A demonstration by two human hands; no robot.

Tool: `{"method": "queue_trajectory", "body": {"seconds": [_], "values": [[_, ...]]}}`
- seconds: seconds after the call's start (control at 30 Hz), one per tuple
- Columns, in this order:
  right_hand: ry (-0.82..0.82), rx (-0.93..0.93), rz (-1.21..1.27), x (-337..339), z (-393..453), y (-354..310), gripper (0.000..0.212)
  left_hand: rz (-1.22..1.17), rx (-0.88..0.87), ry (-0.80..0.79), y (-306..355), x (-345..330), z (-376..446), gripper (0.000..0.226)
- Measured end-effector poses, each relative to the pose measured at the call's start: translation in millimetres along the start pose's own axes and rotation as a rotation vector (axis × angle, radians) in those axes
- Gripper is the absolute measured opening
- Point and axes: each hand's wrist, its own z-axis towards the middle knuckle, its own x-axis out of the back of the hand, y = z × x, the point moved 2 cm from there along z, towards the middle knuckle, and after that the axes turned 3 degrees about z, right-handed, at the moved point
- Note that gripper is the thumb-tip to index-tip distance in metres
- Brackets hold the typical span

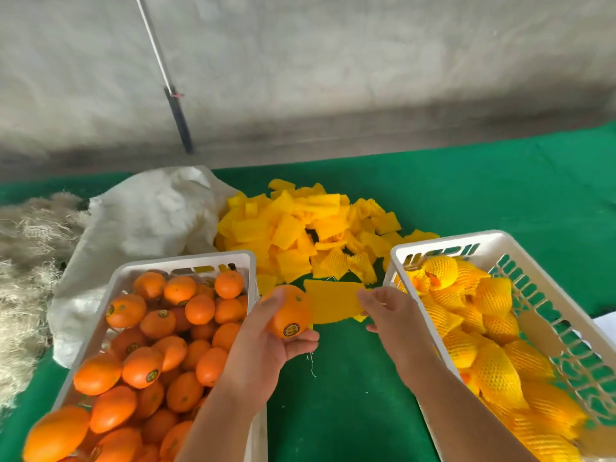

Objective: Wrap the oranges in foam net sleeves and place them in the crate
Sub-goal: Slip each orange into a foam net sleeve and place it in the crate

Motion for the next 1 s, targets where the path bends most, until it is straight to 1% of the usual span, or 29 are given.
{"method": "queue_trajectory", "body": {"seconds": [0.13,0.2,0.3,0.37,0.43,0.5,0.57,0.63,0.67,0.73,0.8,0.87,0.93,1.0], "values": [[-0.041,0.084,-0.065,15.5,-11.4,-31.9,0.022,0.13,-0.111,0.001,21.8,-23.8,-22.8,0.072],[-0.044,0.149,-0.073,25.2,-16.5,-41.7,0.022,0.175,-0.159,0.002,32.7,-33.8,-33.7,0.069],[-0.03,0.238,-0.083,36.5,-22.3,-50.8,0.021,0.29,-0.197,-0.005,44.1,-48.3,-45.6,0.058],[-0.056,0.257,-0.078,39.0,-25.3,-54.5,0.024,0.374,-0.2,-0.002,46.4,-53.4,-52.0,0.054],[-0.08,0.258,-0.043,40.0,-26.4,-58.7,0.028,0.385,-0.185,-0.001,46.6,-53.9,-57.3,0.056],[-0.085,0.249,0.009,40.0,-24.8,-60.1,0.032,0.321,-0.131,0.007,43.5,-51.6,-61.6,0.058],[-0.079,0.235,0.032,38.3,-24.0,-59.1,0.035,0.176,-0.056,0.04,38.2,-45.5,-65.2,0.055],[-0.07,0.218,0.048,35.9,-24.4,-56.3,0.036,0.01,-0.019,0.025,34.6,-39.9,-68.1,0.057],[-0.071,0.212,0.055,34.4,-24.9,-54.7,0.034,-0.044,-0.011,-0.002,34.3,-37.9,-69.4,0.061],[-0.081,0.206,0.067,31.1,-25.2,-51.8,0.03,-0.119,0.007,-0.066,35.3,-34.8,-70.9,0.078],[-0.104,0.196,0.093,27.4,-25.5,-50.0,0.034,-0.189,0.027,-0.12,36.5,-33.0,-71.9,0.095],[-0.105,0.19,0.098,23.8,-26.7,-50.0,0.04,-0.254,0.027,-0.141,38.7,-31.8,-71.1,0.104],[-0.078,0.185,0.104,21.8,-26.2,-50.2,0.039,-0.296,0.024,-0.152,40.6,-32.5,-68.5,0.106],[-0.065,0.168,0.121,21.7,-24.9,-49.9,0.043,-0.298,0.021,-0.135,40.8,-33.6,-65.7,0.099]]}}
